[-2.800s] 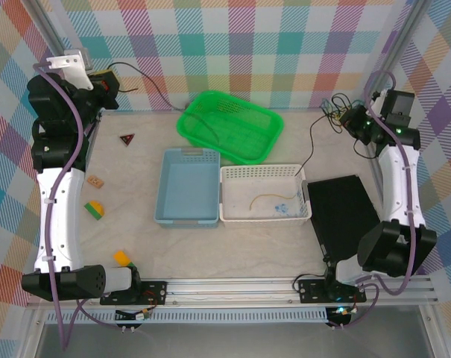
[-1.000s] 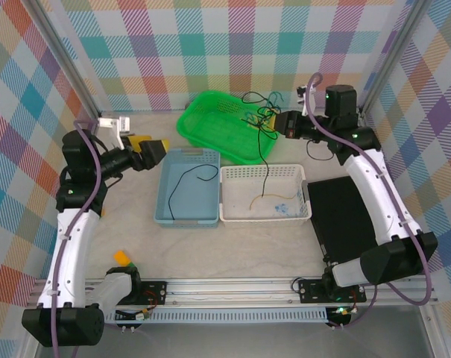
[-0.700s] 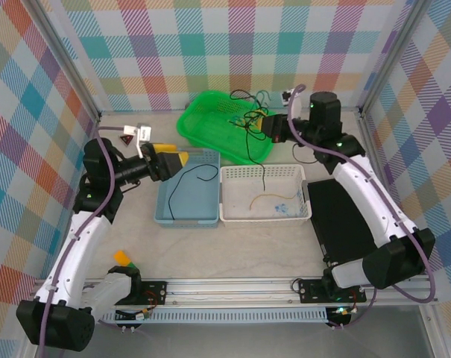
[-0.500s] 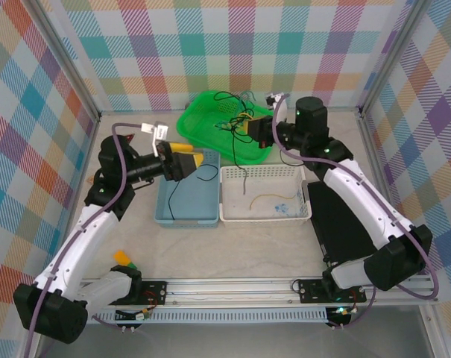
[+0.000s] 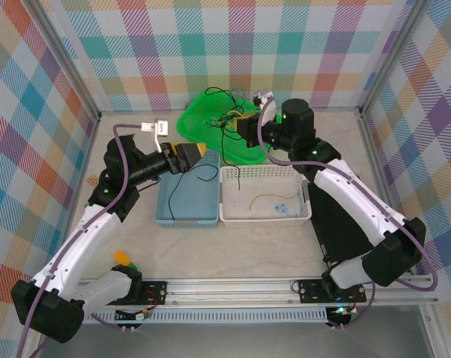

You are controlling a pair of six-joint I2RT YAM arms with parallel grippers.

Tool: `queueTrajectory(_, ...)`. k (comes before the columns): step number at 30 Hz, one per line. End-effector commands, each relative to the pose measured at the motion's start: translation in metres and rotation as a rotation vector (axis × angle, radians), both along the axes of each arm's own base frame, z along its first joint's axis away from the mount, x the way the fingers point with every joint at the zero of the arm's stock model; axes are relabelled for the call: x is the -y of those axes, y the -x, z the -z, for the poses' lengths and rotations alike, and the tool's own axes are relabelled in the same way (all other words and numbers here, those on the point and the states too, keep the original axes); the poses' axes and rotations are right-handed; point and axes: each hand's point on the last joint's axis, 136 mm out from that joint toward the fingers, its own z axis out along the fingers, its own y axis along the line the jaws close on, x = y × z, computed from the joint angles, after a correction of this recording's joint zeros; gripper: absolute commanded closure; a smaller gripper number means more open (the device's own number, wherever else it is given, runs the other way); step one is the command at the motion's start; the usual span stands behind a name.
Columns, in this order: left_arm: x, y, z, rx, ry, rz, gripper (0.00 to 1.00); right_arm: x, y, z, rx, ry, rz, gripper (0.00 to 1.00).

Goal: Untangle the cables

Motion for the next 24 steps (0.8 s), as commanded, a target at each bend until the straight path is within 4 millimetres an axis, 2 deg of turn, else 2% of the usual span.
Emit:
queueTrajectory(1, 0.003, 0.013, -0.026, 0.012, 0.067, 0.026, 0.08, 0.005, -0.002, -0.028, 0.067, -0.012, 0.042, 1.0)
queueTrajectory(4, 0.009, 0.017, -0.03, -0.006, 0.098, 0.055, 0.11, 0.006, 0.0, -0.03, 0.066, -0.019, 0.039, 1.0)
queueTrajectory(9, 0.019, 0.021, -0.022, 0.0, 0.079, 0.087, 0.15, 0.007, 0.008, -0.029, 0.063, -0.037, 0.023, 1.0)
queueTrajectory(11, 0.029, 0.023, -0.017, 0.013, 0.067, 0.13, 0.2, 0.006, 0.012, -0.028, 0.05, -0.045, 0.007, 1.0)
queueTrajectory(16, 0.056, 0.017, 0.006, -0.023, -0.002, 0.192, 0.26, 0.002, 0.019, -0.026, 0.018, -0.065, -0.023, 1.0)
queueTrajectory(18, 0.066, 0.017, 0.006, -0.018, 0.004, 0.217, 0.29, 0.001, 0.021, -0.025, 0.009, -0.069, -0.034, 1.0)
queueTrajectory(21, 0.078, 0.014, 0.003, 0.001, 0.014, 0.238, 0.37, 0.001, 0.024, -0.022, -0.004, -0.074, -0.04, 1.0)
queueTrajectory(22, 0.08, 0.013, 0.0, 0.008, 0.018, 0.243, 0.43, 0.001, 0.025, -0.021, -0.005, -0.077, -0.04, 1.0)
queueTrajectory(24, 0.083, 0.011, -0.003, 0.021, 0.022, 0.251, 0.64, 0.002, 0.025, -0.016, -0.009, -0.075, -0.034, 1.0)
